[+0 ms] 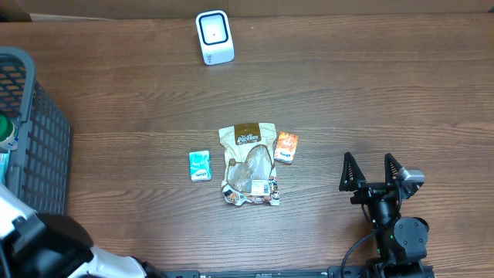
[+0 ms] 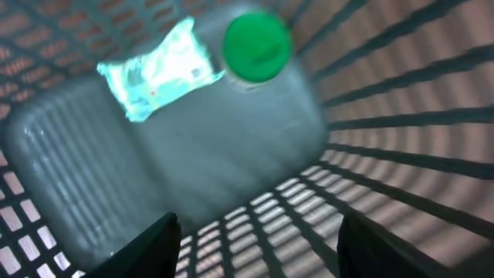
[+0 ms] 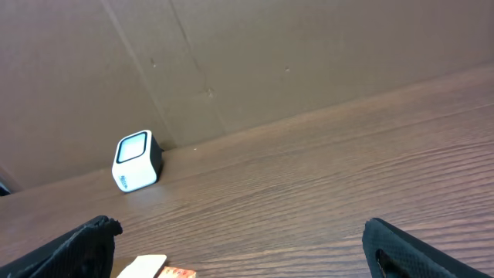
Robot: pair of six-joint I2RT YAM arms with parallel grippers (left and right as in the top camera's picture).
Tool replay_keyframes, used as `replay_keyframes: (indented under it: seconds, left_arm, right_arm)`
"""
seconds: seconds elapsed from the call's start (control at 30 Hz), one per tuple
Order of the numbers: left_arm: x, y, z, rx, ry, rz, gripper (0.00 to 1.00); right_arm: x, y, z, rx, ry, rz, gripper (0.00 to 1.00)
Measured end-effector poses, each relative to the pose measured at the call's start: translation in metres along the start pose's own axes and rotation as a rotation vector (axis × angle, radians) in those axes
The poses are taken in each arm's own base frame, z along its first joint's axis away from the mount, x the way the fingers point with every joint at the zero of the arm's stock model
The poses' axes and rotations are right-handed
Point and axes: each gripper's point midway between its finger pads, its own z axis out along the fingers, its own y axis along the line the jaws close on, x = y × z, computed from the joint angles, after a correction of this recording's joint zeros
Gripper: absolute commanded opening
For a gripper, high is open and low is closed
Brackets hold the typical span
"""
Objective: Scan the item barcode
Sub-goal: 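Lower the left gripper into the basket onto the mint-green wipe pack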
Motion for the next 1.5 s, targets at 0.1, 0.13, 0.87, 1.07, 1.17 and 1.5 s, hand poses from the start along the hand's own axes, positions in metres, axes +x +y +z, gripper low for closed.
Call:
replay_keyframes:
  seconds: [0.1,0.13,0.87,1.07,1.17,1.5]
  left_arm:
    - [0.006,0.012,0.033,-0.056,0.034,-0.005,0.53]
    - [0.007,0.017,0.043,-0.070,0.040,-0.006,0.53]
    - [0.016,0.093,0.168,-0.151,-0.053,0.341,0.64]
    - [0.012,0.093,0.178,-0.162,-0.094,0.543,0.64]
    - [0.005,0.091,0.181,-0.168,-0.127,0.599,0.63]
    - [0.004,0.099,0.219,-0.222,-0.115,0.672,0.63]
  right_arm:
    - [0.000,0.000,0.000,0.000,0.000,0.001,1.00]
    - [0.000,0.000,0.000,0.000,0.000,0.000,1.00]
    - [0.000,0.000,0.000,0.000,0.000,0.001,1.00]
    - [0.000,0.000,0.000,0.000,0.000,0.000,1.00]
    - [0.000,0.000,0.000,0.000,0.000,0.001,1.00]
    - [0.000,0.000,0.000,0.000,0.000,0.001,1.00]
